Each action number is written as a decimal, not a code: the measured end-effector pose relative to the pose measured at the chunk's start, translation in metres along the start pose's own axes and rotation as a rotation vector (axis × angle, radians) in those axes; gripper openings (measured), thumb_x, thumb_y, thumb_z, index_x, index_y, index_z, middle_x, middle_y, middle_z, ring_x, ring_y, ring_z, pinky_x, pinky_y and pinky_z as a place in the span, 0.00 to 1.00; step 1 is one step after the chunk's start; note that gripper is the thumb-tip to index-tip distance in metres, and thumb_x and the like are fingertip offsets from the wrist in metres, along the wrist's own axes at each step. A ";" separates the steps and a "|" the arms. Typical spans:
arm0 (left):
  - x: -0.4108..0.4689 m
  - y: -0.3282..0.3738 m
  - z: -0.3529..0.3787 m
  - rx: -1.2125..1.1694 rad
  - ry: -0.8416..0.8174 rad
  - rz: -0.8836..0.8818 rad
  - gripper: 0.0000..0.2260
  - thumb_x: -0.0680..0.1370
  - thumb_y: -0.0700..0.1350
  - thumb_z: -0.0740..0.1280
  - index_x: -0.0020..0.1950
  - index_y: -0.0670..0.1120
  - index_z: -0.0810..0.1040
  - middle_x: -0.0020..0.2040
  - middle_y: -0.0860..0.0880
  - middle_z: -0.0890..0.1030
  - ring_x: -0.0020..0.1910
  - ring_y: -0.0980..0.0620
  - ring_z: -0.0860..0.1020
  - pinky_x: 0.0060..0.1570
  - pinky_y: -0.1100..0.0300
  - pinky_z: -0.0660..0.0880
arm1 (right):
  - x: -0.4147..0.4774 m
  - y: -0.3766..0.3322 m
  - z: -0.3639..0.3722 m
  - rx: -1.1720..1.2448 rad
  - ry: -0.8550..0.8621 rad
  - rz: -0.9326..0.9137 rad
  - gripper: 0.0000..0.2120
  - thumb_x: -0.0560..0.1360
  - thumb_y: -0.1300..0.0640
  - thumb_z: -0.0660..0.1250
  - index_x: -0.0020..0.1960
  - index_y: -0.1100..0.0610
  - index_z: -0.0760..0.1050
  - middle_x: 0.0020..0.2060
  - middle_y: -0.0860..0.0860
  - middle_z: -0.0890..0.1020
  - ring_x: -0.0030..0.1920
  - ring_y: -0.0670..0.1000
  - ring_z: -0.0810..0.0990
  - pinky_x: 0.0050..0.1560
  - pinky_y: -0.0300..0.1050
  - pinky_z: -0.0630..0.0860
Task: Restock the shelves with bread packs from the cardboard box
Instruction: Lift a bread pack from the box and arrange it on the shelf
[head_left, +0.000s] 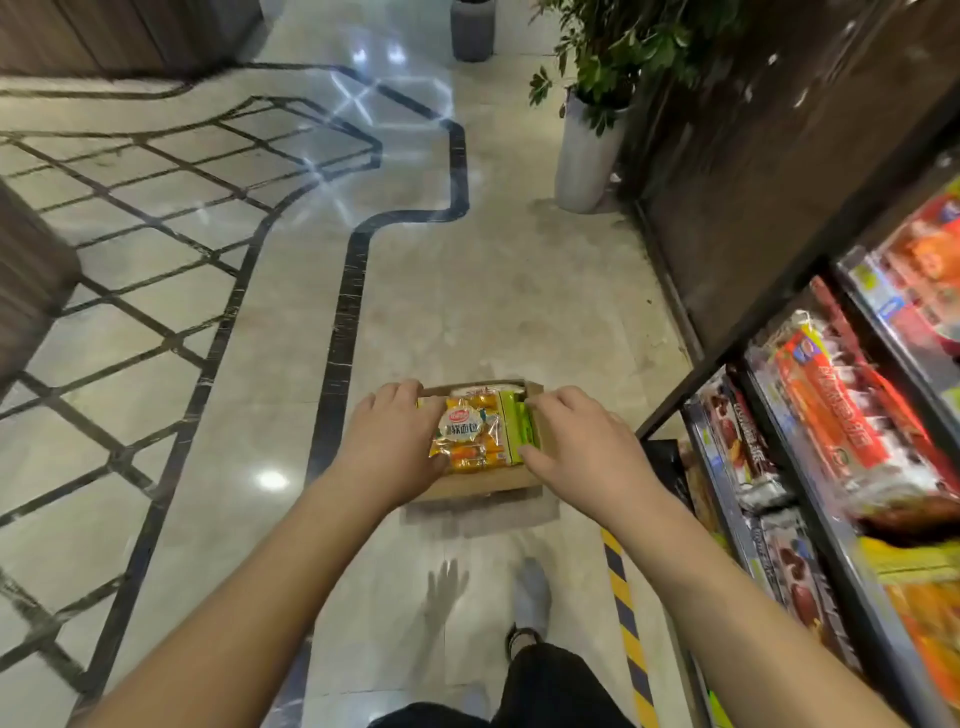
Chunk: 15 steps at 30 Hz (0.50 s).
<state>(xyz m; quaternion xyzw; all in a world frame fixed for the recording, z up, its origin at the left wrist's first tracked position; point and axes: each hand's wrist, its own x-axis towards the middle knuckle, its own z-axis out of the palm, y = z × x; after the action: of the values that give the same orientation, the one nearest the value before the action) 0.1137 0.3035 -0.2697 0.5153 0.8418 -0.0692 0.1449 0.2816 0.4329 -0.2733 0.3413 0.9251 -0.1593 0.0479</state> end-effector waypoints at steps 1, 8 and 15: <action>0.008 -0.004 0.002 -0.007 -0.012 -0.016 0.30 0.80 0.60 0.68 0.79 0.51 0.67 0.77 0.45 0.68 0.76 0.43 0.67 0.74 0.49 0.66 | 0.013 0.002 0.001 0.011 -0.008 -0.014 0.27 0.79 0.45 0.66 0.76 0.48 0.68 0.68 0.49 0.73 0.68 0.53 0.73 0.63 0.50 0.70; 0.084 -0.014 0.015 -0.028 -0.060 -0.101 0.30 0.81 0.58 0.67 0.80 0.51 0.65 0.79 0.45 0.66 0.77 0.43 0.66 0.74 0.48 0.66 | 0.108 0.038 0.005 0.059 -0.071 -0.083 0.25 0.80 0.46 0.66 0.75 0.48 0.68 0.68 0.48 0.73 0.67 0.51 0.74 0.65 0.49 0.71; 0.178 -0.025 0.034 -0.066 -0.104 -0.133 0.29 0.81 0.57 0.68 0.80 0.49 0.67 0.81 0.43 0.65 0.78 0.42 0.66 0.75 0.48 0.66 | 0.205 0.079 0.029 0.050 -0.157 -0.083 0.25 0.80 0.45 0.66 0.75 0.49 0.69 0.68 0.49 0.74 0.66 0.52 0.75 0.63 0.48 0.71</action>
<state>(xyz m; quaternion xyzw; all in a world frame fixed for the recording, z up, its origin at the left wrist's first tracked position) 0.0215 0.4346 -0.3586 0.4492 0.8673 -0.0776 0.2001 0.1759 0.6061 -0.3616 0.2903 0.9276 -0.2103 0.1051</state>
